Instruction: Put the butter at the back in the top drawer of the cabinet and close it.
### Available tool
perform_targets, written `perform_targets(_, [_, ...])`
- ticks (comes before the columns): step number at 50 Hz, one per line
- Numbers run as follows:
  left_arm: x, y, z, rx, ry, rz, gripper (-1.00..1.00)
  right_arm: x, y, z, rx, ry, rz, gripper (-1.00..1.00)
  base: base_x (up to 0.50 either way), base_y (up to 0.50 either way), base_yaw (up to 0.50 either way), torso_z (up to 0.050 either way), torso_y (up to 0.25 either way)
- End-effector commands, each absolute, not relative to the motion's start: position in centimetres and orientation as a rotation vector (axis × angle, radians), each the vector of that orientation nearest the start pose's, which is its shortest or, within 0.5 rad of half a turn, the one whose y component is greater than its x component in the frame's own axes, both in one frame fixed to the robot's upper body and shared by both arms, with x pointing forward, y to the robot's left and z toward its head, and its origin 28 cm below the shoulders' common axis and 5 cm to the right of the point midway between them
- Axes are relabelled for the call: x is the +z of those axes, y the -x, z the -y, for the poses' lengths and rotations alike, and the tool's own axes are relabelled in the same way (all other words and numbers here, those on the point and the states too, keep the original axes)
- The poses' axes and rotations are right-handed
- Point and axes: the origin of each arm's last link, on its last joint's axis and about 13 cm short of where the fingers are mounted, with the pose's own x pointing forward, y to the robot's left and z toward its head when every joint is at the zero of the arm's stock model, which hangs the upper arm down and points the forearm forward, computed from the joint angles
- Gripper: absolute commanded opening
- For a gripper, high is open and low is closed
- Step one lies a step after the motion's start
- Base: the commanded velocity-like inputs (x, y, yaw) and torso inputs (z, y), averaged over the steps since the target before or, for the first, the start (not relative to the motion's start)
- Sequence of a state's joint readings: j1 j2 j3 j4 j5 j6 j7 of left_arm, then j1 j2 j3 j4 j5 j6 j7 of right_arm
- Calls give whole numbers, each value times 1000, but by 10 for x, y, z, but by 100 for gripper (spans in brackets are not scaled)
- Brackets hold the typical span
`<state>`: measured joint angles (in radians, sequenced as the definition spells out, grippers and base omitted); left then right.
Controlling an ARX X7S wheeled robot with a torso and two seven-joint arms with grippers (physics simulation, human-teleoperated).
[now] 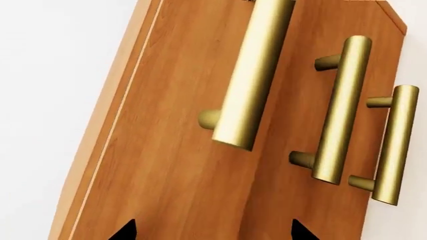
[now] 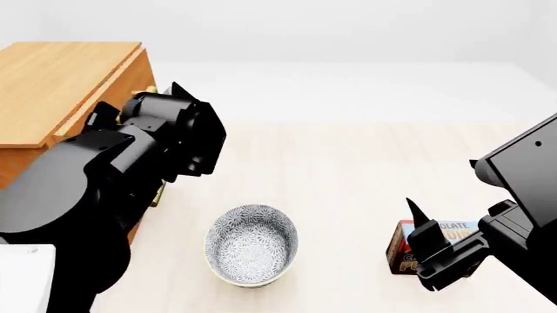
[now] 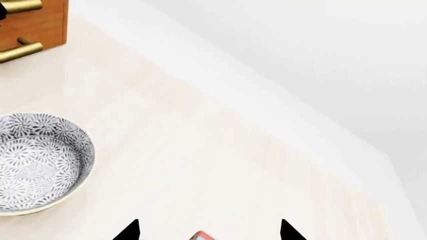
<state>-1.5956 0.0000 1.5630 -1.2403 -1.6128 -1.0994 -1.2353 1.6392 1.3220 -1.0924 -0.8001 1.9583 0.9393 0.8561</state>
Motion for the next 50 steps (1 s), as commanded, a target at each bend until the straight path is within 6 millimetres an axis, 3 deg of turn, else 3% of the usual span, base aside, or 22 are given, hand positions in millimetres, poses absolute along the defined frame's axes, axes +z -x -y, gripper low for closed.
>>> perform_targets(1, [220, -384, -181, 900, -800, -815, 100, 286, -146, 168, 245, 504, -295, 100, 0, 0, 0, 0, 0])
perform_targets(26, [218, -386, -209, 1000, -772, -860, 100, 286, -146, 166, 247, 509, -296, 100, 4, 3, 4, 0, 0])
perform_targets(46, [242, -392, -214, 788, -722, -784, 100, 288, -146, 164, 250, 515, -294, 100, 19, 24, 24, 0, 0])
perform_targets(50, [244, -379, -216, 737, -712, -759, 100, 289, -146, 163, 251, 516, -291, 100, 13, 23, 20, 0, 0])
